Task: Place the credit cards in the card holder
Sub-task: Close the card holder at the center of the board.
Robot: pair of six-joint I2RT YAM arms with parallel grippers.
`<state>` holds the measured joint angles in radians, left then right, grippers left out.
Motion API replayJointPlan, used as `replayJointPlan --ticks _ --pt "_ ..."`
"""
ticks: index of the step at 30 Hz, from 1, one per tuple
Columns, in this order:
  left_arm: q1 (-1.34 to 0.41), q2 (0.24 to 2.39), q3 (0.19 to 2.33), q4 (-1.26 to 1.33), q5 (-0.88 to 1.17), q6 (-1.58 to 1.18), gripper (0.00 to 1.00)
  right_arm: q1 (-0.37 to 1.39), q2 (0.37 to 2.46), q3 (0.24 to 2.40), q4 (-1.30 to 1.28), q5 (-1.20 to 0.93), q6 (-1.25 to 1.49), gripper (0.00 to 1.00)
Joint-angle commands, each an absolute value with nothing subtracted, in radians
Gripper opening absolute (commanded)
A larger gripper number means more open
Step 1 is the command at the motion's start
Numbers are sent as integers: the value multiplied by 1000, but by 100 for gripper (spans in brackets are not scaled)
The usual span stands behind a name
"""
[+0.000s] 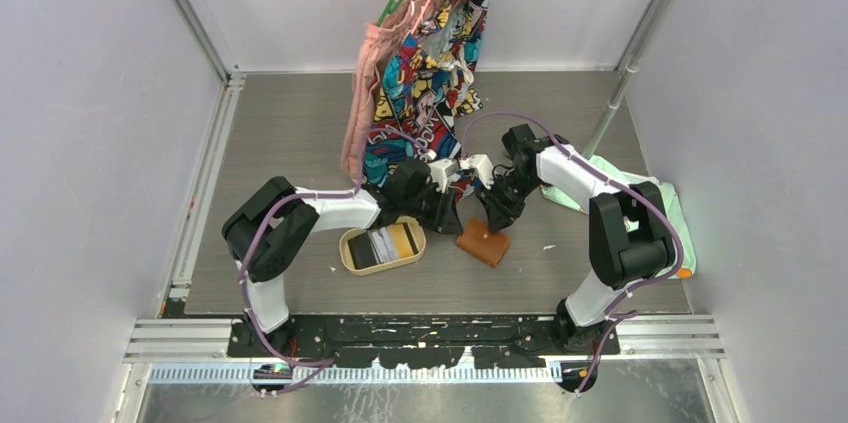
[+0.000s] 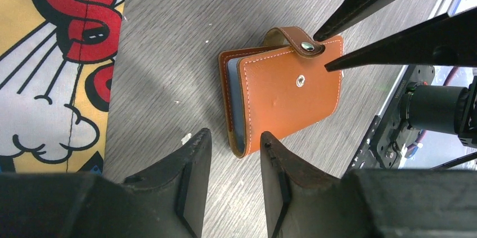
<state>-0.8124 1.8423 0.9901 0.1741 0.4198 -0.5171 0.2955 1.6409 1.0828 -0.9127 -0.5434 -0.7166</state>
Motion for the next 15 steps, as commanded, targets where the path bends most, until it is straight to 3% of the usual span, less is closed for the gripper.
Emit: replayJointPlan --ticks 1,10,15 --pt "-819 1850 1035 172 436 -515 38 308 1647 1127 -905 -516 -723 27" --pt "-819 1862 1038 168 440 -521 36 316 1651 1127 -892 -511 -709 18" --pt "-820 1867 1041 166 442 -526 36 319 1652 1131 -893 -511 -709 6"
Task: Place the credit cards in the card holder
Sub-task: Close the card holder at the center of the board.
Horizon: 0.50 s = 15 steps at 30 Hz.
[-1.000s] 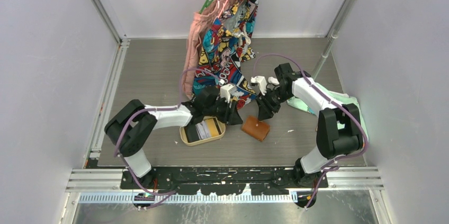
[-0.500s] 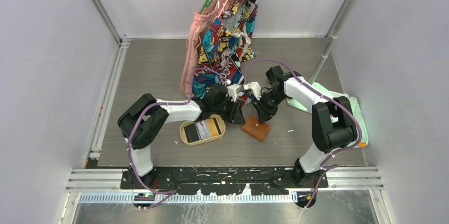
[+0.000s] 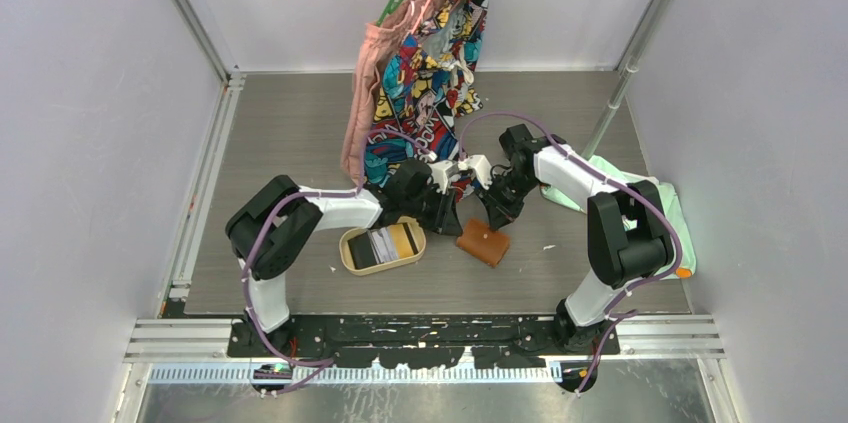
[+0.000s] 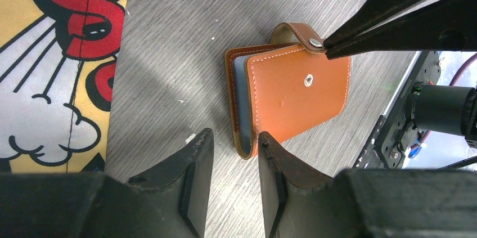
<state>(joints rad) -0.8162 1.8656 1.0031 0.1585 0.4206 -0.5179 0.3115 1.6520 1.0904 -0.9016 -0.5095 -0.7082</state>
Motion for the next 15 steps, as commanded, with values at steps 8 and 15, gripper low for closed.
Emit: replayJointPlan --ticks 8,15 --pt "-820 1810 1022 165 429 -532 38 323 1643 1136 -879 -481 -695 1" --pt "-820 1795 983 309 566 -637 15 323 1576 1138 -892 -524 -727 1"
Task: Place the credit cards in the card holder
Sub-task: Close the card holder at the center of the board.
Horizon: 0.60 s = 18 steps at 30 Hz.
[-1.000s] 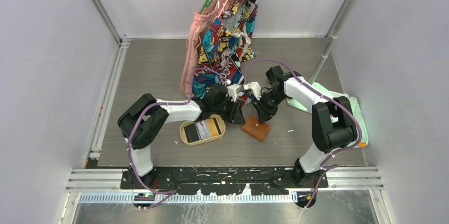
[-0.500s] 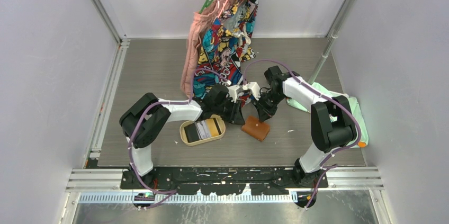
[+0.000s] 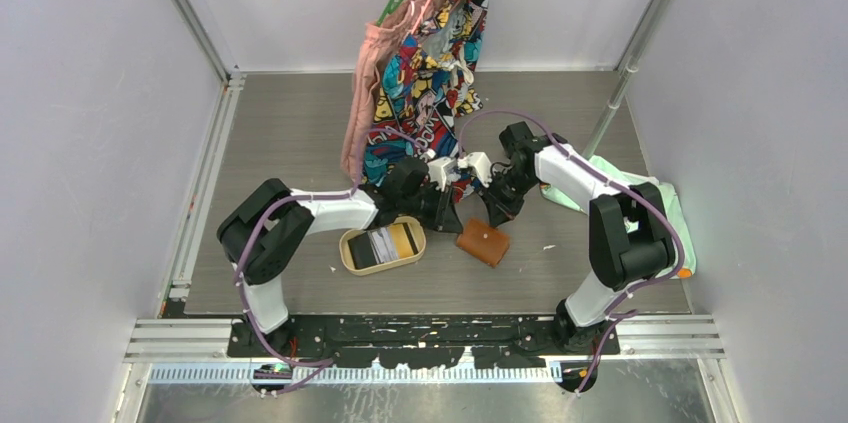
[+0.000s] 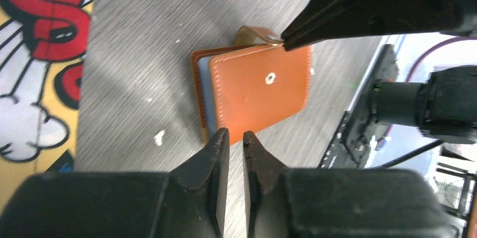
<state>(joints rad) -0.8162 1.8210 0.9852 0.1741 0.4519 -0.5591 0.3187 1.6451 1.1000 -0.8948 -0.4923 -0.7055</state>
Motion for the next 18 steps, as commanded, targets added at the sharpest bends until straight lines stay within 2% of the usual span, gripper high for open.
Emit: replayJointPlan --ticks 1,5,15,18 --pt "-820 1812 986 336 584 -662 13 324 1569 1135 -889 -527 -730 1" --pt "-826 1868 997 417 616 -728 11 323 1564 1131 -878 -513 -729 1" --pt "-838 1960 1041 398 604 -738 8 333 1579 1113 -882 -496 -748 1" --pt "-838 1973 1042 394 599 -738 7 332 1583 1105 -853 -452 -725 8"
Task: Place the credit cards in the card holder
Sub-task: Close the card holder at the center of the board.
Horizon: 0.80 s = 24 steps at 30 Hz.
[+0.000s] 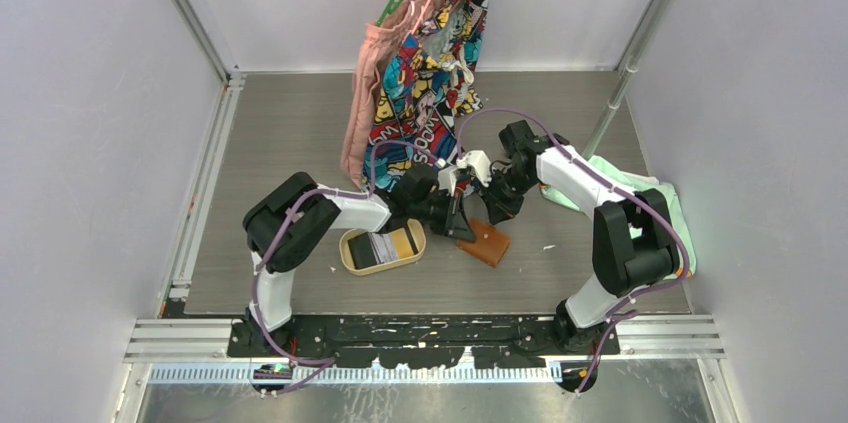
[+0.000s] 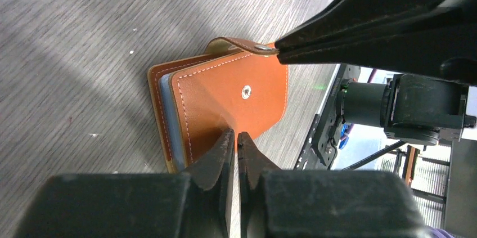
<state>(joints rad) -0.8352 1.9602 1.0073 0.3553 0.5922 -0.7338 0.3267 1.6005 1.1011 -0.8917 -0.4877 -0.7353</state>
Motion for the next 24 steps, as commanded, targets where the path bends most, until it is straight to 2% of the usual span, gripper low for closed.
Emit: replayJointPlan --ticks 1,5,13,20,24 --pt "-837 1977 1042 391 598 -737 7 333 1589 1107 -854 -446 -722 11" --pt "-838 1980 1045 363 586 -725 6 331 1602 1113 -856 -445 -709 23" --pt "-838 1980 1038 341 573 -718 4 330 1621 1128 -876 -474 -703 32" --pt "-838 1980 1039 347 579 -722 3 332 1651 1137 -877 -463 -696 31" --pt "-838 1980 1037 348 582 -723 3 337 1660 1140 -874 -456 -690 23"
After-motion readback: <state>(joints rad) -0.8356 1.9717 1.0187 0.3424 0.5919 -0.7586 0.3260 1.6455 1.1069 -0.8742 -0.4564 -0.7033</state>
